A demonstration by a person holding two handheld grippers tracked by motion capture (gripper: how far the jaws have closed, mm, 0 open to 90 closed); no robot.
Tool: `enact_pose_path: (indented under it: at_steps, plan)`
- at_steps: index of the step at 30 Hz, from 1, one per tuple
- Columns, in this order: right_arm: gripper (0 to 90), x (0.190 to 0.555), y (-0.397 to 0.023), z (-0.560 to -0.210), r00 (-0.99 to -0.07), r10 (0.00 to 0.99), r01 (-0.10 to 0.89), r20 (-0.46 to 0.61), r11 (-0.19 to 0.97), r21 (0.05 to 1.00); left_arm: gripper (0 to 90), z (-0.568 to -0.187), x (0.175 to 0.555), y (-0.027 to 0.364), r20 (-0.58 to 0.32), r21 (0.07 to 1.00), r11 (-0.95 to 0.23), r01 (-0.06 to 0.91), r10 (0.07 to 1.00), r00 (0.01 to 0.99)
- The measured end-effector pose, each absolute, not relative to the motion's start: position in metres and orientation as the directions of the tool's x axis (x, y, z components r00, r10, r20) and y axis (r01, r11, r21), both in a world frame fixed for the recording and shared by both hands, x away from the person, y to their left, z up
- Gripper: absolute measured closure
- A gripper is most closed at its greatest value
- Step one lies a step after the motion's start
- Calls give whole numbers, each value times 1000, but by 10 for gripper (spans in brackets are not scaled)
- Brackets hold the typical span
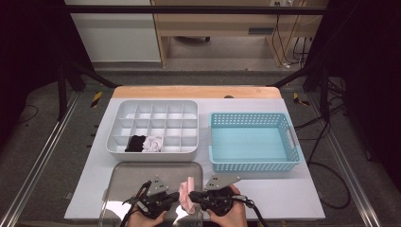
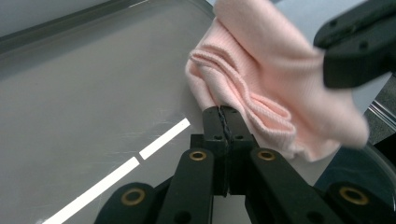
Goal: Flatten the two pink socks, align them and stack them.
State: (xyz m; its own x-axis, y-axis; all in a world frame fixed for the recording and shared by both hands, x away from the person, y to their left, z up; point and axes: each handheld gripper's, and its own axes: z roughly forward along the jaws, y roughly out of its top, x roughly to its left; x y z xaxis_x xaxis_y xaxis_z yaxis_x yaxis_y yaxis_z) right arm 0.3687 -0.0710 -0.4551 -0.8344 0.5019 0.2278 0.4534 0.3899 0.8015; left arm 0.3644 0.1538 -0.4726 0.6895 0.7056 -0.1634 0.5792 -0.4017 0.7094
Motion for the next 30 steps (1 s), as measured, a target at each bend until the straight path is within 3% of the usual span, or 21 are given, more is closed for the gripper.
enact_pose_path:
  at_steps: [7,16,23,30]
  plan:
    - [851,370,-56,-464,-853,479,440,210,441,783,884,-473,366,157,-171,709,-395,584,707,687]
    - [846,371,-50,-471,-853,478,441,211,441,782,842,-444,376,179,-179,789,-306,534,716,675]
    - [845,371,-46,-472,-854,479,433,202,441,786,742,-435,383,168,-167,807,-316,499,688,706]
    - [845,370,-47,-473,-853,479,434,206,435,789,574,-434,389,147,-130,808,-358,468,666,734]
